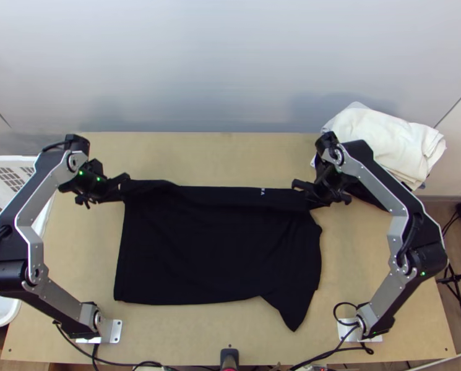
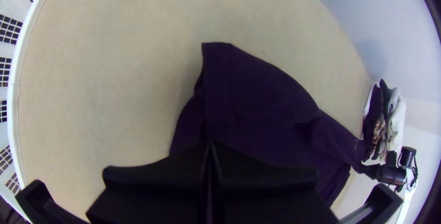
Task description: Fold the t-shirt
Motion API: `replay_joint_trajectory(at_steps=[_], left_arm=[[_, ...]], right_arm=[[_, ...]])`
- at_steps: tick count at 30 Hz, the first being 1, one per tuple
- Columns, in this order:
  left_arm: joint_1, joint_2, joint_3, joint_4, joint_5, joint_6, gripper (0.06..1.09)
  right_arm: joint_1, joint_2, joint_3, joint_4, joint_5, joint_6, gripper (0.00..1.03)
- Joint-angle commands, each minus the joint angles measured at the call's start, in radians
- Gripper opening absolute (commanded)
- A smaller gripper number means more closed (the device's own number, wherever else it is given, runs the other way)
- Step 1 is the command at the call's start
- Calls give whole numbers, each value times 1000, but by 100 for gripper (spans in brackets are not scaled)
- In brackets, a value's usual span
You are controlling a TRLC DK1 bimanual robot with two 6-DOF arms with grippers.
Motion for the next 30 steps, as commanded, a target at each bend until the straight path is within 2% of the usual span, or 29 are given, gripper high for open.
replay_joint_trajectory(at_steps=[1,10,18,22,23,24,26,27,28,30], left_arm=[[25,-42,-127,41,-2,62,9],[71,-62,-239,87,-16,119,9],[57,-92,-292,89,-17,139,9],[39,-142,-315,87,-12,145,9],[27,-164,-316,89,-12,145,9],[20,-184,-316,92,-12,147,17],[5,-228,-316,89,-11,156,66],[2,-253,-322,83,7,163,84],[4,-274,-325,80,37,168,95],[17,-332,-328,81,113,186,99]], right_arm=[[-6,-35,-110,45,52,-12,3],[-23,-64,-268,142,117,-14,3],[-35,-66,-334,226,184,-14,3],[-34,-112,-335,267,186,-10,3],[-34,-129,-335,281,187,-10,6],[-32,-149,-331,284,187,-10,21],[-26,-195,-320,287,189,-12,60],[-25,-219,-315,287,187,-12,75],[-25,-252,-314,286,187,-10,84],[-29,-330,-317,286,186,-7,92]])
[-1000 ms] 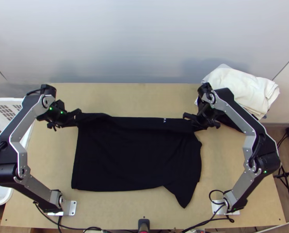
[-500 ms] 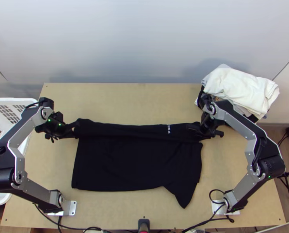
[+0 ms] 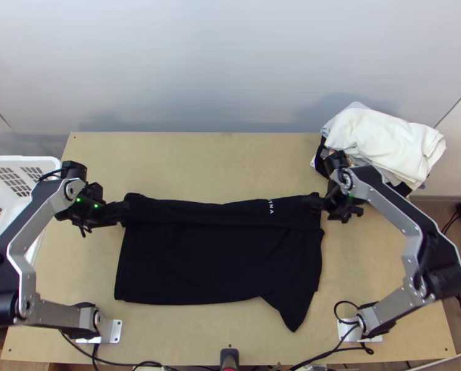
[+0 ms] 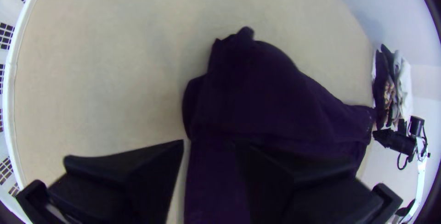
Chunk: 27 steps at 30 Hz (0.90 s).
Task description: Fold the t-shirt
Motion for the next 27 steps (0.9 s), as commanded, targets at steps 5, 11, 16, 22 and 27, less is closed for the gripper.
replay_joint_trajectory(at_steps=[5,11,16,22,27], left_arm=[[38,-314,-9,-45,140,78,103],[113,-429,-58,-168,129,157,102],[115,-431,-85,-272,91,184,102],[108,-452,-93,-312,47,195,102],[107,-471,-79,-331,39,201,102]], right_arm=[[-36,-371,-22,-66,-22,5,99],[37,-581,-298,-296,-24,203,99],[137,-589,-499,-348,-64,169,96],[145,-647,-634,-201,-248,157,49],[188,-585,-645,-117,-266,143,48]])
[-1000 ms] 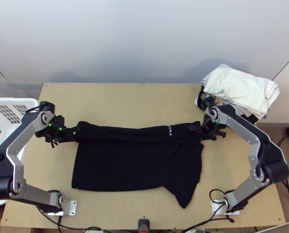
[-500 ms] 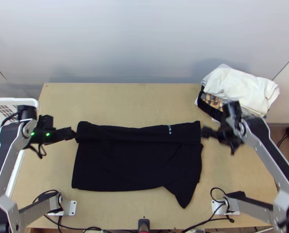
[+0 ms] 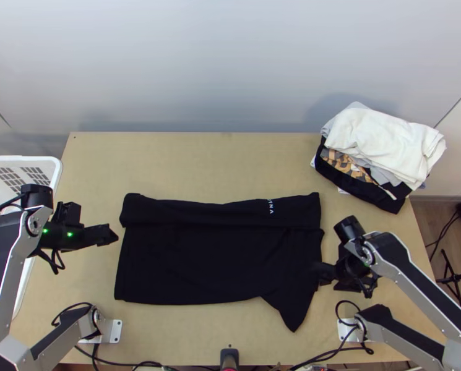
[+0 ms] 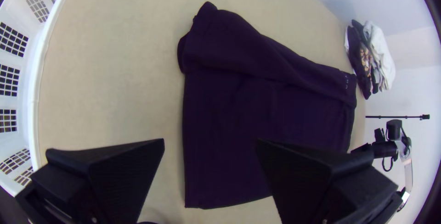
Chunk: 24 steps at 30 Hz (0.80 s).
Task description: Fold the t-shirt
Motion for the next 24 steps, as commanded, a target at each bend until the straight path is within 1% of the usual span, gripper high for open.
replay_joint_trajectory(at_steps=[1,4,12,13,14,15,16,17,19,21,22,24], left_arm=[[0,-30,7,-41,-22,14,102],[-3,-34,17,-58,-24,14,102],[-2,-50,8,-84,-48,51,102],[-2,-51,4,-84,-48,57,102],[-2,-54,-1,-84,-51,67,102],[-2,-56,-7,-84,-54,76,102],[-2,-59,-13,-86,-65,90,102],[-2,-62,-19,-90,-76,110,102],[-2,-63,-16,-124,-77,166,102],[-19,-54,-7,-195,-85,238,100],[-51,-42,-9,-230,-125,246,99],[-160,-1,-33,-253,-257,243,99]], right_arm=[[52,47,-68,85,-73,-14,48],[73,99,-52,99,-93,-9,48],[135,164,-52,197,-94,-6,48],[141,168,-55,209,-94,-9,46],[142,168,-56,217,-94,-14,38],[142,168,-58,223,-93,-20,27],[142,167,-59,234,-88,-28,12],[141,157,-62,241,-77,-37,3],[144,139,-68,243,-42,-49,3],[149,127,-68,243,-30,-52,3],[149,125,-70,243,-25,-52,3],[147,127,-72,243,-25,-49,3]])
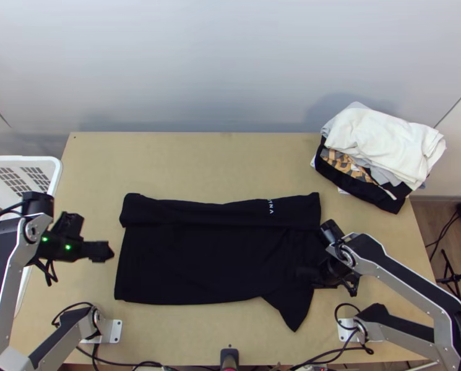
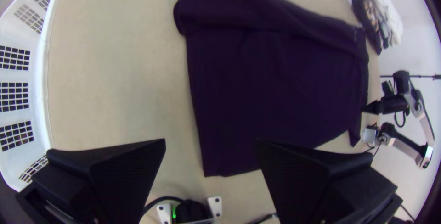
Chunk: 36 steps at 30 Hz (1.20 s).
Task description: Fold the t-shirt
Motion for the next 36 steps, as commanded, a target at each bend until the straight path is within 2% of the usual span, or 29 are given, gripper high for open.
replay_joint_trajectory(at_steps=[1,5,9,12,15,18,25,29,34,35,36], left_arm=[[-178,87,-33,-139,-197,77,99],[-284,159,-108,-157,-220,130,99],[-399,221,-183,-70,-211,138,99],[-412,282,-249,65,-203,133,99],[-412,333,-290,114,-203,137,94],[-402,339,-313,120,-205,147,86],[-399,356,-330,125,-214,169,85],[-399,328,-319,145,-211,175,45],[-402,324,-313,179,-197,167,42],[-402,322,-315,182,-183,164,37],[-402,316,-315,192,-171,163,26]], right_arm=[[8,-9,-8,17,31,-8,3],[7,-5,-7,21,31,-7,3],[4,3,-1,21,33,-7,3],[-6,6,1,21,33,-7,3],[-12,9,3,21,33,-7,3],[-12,9,4,21,33,-7,3],[-15,21,19,25,33,-2,3],[-24,21,15,25,34,-4,3],[-23,21,13,27,34,-4,3],[-23,20,15,25,34,-4,3],[-23,20,16,25,34,-4,3]])
